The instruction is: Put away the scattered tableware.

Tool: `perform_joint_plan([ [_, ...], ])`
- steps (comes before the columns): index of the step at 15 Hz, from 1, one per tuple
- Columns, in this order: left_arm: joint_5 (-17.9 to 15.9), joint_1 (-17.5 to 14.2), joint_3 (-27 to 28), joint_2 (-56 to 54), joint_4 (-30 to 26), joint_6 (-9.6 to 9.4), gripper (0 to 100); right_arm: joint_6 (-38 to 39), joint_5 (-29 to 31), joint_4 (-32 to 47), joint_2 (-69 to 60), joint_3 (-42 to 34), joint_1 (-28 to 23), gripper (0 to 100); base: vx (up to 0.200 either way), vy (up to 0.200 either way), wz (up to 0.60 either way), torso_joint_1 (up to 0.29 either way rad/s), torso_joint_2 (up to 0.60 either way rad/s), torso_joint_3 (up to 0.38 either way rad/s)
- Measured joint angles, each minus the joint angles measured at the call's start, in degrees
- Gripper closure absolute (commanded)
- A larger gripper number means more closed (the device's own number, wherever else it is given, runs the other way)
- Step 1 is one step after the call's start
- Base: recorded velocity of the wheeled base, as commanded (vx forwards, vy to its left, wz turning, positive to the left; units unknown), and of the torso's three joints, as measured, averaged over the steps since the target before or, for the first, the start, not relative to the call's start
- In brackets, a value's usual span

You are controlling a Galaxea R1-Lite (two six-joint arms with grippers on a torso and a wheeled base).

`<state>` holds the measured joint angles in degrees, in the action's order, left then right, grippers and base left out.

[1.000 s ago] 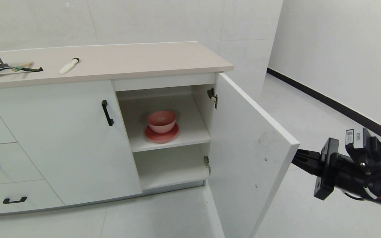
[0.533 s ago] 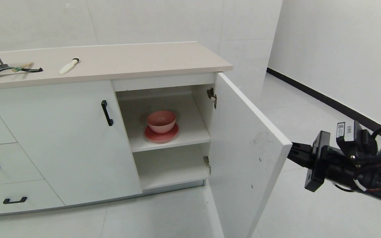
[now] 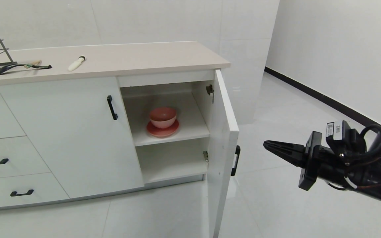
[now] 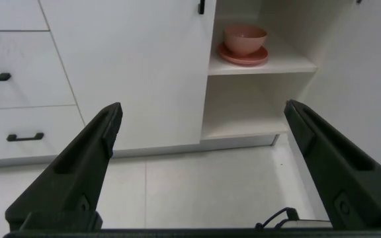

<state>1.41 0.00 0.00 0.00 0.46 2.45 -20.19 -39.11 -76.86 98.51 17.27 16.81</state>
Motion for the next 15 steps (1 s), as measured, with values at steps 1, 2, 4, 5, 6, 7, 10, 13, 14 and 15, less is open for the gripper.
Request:
perform_joint_plan([
  [1,0.0,0.02,0.0,0.0,-0.06,0.0,0,-0.01,0.18,-0.05,0.2,0.26,-0.78,100,0.0,0.0,0.0,0.0,0.0,0.0],
  [2,-0.02,0.0,0.0,0.0,-0.04,0.01,0,-0.04,0.13,-0.05,0.39,0.44,-0.96,100,0.0,0.0,0.0,0.0,0.0,0.0],
  [4,-0.02,0.0,0.0,-0.02,-0.04,0.0,0,-0.09,0.41,-0.07,0.9,1.19,-1.41,100,0.0,0.0,0.0,0.0,0.0,0.0],
  [5,0.0,0.0,0.0,0.0,-0.04,0.01,0,-0.11,0.46,-0.11,1.43,2.05,-1.38,100,0.0,0.0,0.0,0.0,0.0,0.0],
  [6,0.0,0.02,0.0,0.0,-0.04,0.06,0,-0.11,0.51,-0.16,2.12,2.99,-1.4,100,0.0,0.0,0.0,0.0,0.0,0.0],
  [7,-0.02,0.0,0.0,0.0,-0.04,0.06,0,-0.09,0.55,-0.13,2.78,3.58,-1.44,100,0.0,0.0,0.0,0.0,0.0,0.0],
  [10,-0.02,0.0,0.0,0.0,-0.04,0.06,0,-0.12,0.44,-0.16,3.66,3.86,-1.18,100,0.0,0.0,0.0,0.0,0.0,0.0],
  [13,-0.05,-0.02,0.0,0.0,-0.04,0.09,0,-0.17,0.51,-0.89,3.66,3.45,-1.19,100,0.0,0.0,0.0,0.0,0.0,0.0],
  [14,-0.02,0.0,0.0,-0.02,-0.04,0.11,0,-0.15,0.55,-2.0,3.67,3.34,-0.94,100,0.0,0.0,0.0,0.0,0.0,0.0],
  [15,0.0,0.05,0.0,-0.02,-0.04,0.09,0,-0.04,0.63,-2.38,3.66,3.32,-0.59,100,0.0,0.0,0.0,0.0,0.0,0.0],
])
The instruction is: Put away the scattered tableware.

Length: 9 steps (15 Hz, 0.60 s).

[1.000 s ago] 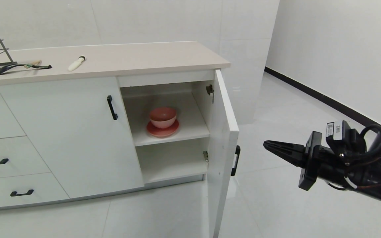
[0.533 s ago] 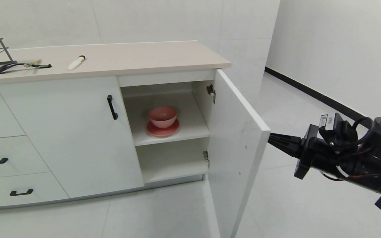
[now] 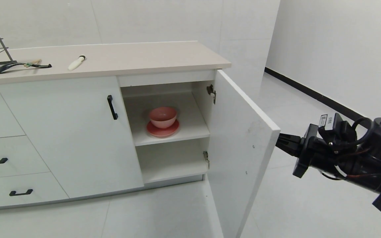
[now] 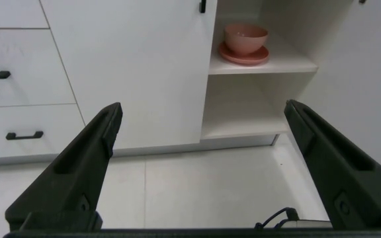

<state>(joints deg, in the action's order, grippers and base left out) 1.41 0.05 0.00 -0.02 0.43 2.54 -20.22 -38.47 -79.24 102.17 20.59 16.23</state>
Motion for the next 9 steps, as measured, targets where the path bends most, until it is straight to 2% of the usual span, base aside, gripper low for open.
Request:
perform_joint_plan([
  [4,-0.05,-0.05,0.0,0.02,0.0,0.0,0,0.35,-0.09,-0.05,0.32,0.74,3.39,100,0.0,0.0,0.0,0.0,0.0,0.0],
  [9,-0.02,-0.05,0.0,0.02,0.0,0.0,0,0.99,1.83,-0.07,4.34,7.61,8.41,100,0.0,0.0,0.0,0.0,0.0,0.0],
])
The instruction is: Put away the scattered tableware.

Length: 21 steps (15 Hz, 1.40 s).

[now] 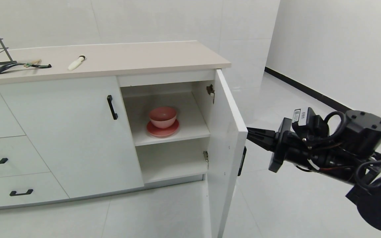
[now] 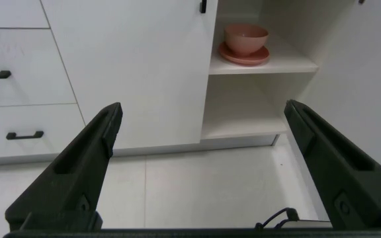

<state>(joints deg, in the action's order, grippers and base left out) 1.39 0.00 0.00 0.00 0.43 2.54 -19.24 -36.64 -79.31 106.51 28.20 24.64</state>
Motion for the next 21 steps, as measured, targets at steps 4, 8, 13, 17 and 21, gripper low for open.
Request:
perform_joint_plan([
  [4,0.0,0.0,0.0,0.0,0.0,0.0,0,0.33,0.22,-0.04,4.16,4.4,2.17,100,0.0,0.0,0.0,0.0,0.0,0.0],
  [8,0.0,0.0,0.0,-0.02,0.0,0.06,0,0.38,0.28,-0.01,7.52,8.29,3.63,100,0.0,0.0,0.0,0.0,0.0,0.0],
  [13,0.0,0.0,0.0,-0.02,0.0,0.09,0,0.55,1.01,-0.09,10.97,13.17,4.41,100,0.0,0.0,0.0,0.0,0.0,0.0],
  [17,0.0,0.0,0.0,0.0,-0.02,0.09,0,0.66,1.07,-0.11,14.3,17.69,5.55,100,0.0,0.0,0.0,0.0,0.0,0.0],
  [21,0.0,0.0,0.0,0.0,0.0,0.3,0,1.17,1.07,-0.09,18.87,24.03,5.99,100,0.0,0.0,0.0,0.0,0.0,0.0],
])
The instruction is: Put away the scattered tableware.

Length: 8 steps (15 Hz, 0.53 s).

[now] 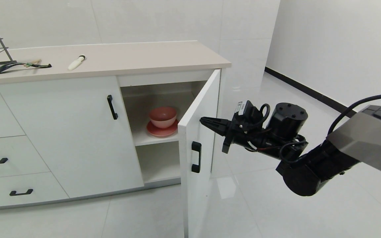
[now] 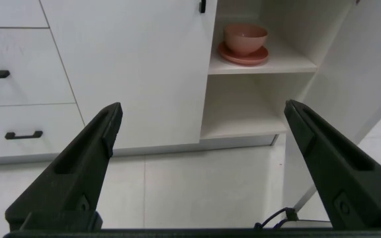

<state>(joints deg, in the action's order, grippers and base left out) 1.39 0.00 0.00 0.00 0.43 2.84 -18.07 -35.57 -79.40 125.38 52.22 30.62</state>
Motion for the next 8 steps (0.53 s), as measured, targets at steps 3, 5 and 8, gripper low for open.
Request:
perform_joint_plan([
  [3,0.0,0.0,0.0,0.0,0.0,0.02,0,0.01,0.07,-0.02,3.75,4.85,-0.01,100,0.0,0.0,0.0,0.0,0.0,0.0],
  [5,0.0,0.0,0.0,0.0,0.0,0.05,0,0.0,0.07,-0.04,5.92,7.89,-0.09,100,0.0,0.0,0.0,0.0,0.0,0.0],
  [8,0.02,0.0,0.0,-0.02,-0.02,0.05,0,0.04,0.1,0.02,9.02,13.31,-0.3,100,0.0,0.0,0.0,0.0,0.0,0.0],
])
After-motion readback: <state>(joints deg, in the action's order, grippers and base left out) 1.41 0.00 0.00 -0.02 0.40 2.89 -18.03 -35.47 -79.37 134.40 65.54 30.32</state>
